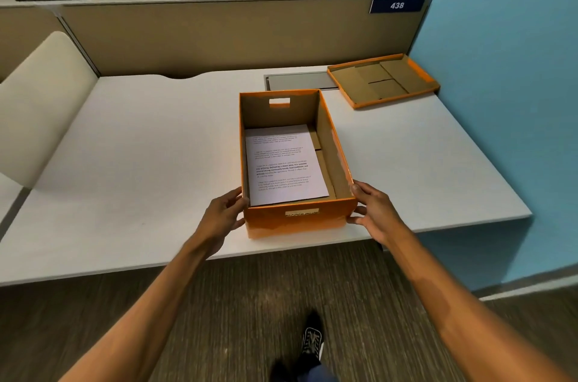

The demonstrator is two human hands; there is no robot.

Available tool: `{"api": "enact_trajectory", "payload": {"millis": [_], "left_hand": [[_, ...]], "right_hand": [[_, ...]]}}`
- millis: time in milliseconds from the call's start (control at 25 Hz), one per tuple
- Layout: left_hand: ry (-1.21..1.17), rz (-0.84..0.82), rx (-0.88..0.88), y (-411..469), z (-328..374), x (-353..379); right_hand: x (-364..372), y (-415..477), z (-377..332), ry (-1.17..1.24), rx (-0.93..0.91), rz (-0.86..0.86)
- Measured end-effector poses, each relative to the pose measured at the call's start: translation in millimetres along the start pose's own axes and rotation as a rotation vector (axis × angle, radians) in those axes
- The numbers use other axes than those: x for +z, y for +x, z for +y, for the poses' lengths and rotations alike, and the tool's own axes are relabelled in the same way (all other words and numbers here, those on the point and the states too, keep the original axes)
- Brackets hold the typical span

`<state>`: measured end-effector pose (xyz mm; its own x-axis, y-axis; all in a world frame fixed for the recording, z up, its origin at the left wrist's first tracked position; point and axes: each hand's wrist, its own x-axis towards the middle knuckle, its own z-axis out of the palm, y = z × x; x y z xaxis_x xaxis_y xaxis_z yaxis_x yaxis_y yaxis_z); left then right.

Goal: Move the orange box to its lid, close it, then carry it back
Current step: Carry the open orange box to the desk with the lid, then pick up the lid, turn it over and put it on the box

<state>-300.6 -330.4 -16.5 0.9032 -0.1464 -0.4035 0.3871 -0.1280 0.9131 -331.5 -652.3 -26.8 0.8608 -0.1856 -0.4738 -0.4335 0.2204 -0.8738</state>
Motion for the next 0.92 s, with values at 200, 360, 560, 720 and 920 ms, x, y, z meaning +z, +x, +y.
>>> {"api": "enact_trajectory", "payload": {"millis": [200,360,560,720,920], "left_hand": [[0.098,0.1,-0.008,-2,-1,5],[0.414,0.257,0.139,-10,6,17],[0.636,0.23,0.454,-19,29,57],[0.67,0.157,0.567,-15,46,109],[0.596,0.061,0.643,-6,75,197]], "right_hand": [[4,-3,0,-0.126,-0.025,0.069],[-4,-8,-7,-0.261,-0.127,0.185],[-36,-15,-22,-0.371,-0.242,0.236],[-67,-16,-40,-0.42,-0.298,0.252],[-125,-10,-68,-0.454,-0.389,0.279]]}}
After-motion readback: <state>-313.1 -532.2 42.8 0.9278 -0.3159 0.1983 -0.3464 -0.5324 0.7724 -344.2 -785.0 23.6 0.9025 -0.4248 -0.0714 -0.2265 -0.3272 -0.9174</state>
